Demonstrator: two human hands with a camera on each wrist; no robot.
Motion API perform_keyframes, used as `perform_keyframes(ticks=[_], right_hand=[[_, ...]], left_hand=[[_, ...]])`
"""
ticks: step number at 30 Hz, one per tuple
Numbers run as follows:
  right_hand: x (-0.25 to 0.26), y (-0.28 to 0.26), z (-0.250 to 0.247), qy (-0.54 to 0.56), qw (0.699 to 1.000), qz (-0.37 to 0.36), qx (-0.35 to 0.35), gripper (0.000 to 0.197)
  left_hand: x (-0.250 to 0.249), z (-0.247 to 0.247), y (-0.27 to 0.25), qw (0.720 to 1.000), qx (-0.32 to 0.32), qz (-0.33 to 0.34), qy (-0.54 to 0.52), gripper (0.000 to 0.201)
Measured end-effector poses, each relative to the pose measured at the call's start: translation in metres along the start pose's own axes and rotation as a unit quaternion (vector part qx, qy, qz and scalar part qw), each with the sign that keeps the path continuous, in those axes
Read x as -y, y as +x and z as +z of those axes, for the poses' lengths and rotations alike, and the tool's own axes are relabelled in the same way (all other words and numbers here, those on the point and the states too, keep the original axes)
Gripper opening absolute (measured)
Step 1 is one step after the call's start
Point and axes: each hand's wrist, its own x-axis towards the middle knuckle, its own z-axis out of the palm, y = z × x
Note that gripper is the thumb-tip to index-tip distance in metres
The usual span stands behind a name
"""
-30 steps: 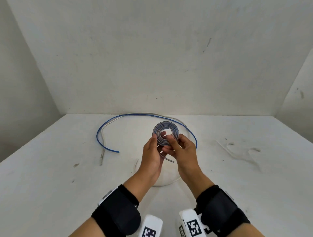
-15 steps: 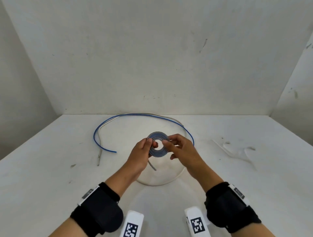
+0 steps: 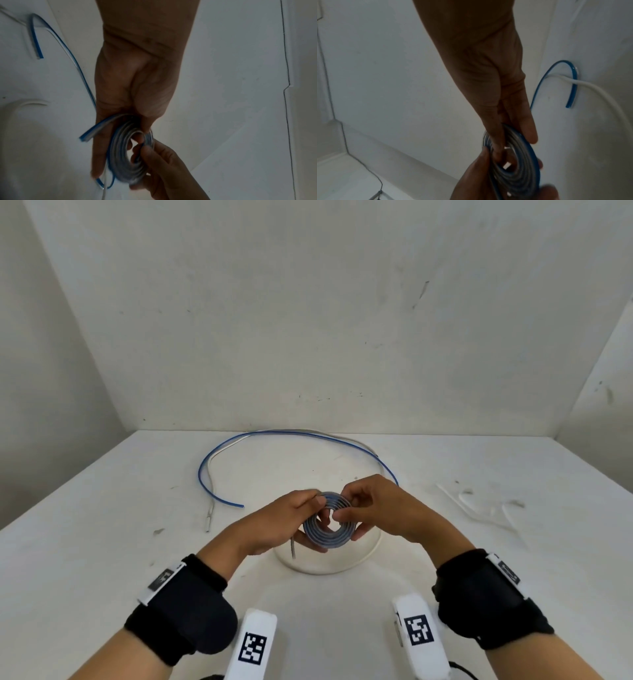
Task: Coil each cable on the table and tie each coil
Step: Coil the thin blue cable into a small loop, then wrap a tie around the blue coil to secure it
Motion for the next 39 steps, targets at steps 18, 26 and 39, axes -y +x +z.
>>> perform_keyframes(ticks=[18, 26, 39], right_hand=[[-0.026, -0.006, 0.047, 0.342, 0.912, -0.011, -0.227, 0.022], [-0.030, -0.008, 0.012, 0.249, 0.946, 0.089, -0.189, 0.047], [-0.119, -0.022, -0.103, -0.436, 0.820, 0.252, -0.272, 0.009]], left_hand=[[0.018, 0.059, 0.019, 0.934, -0.296, 0.076, -0.186, 0.038], [0.016, 0.051, 0.032, 0.939, -0.242, 0.072, -0.235, 0.038], [0.023, 0.044, 0.062, 0.921, -0.196, -0.002, -0.337, 0.037]])
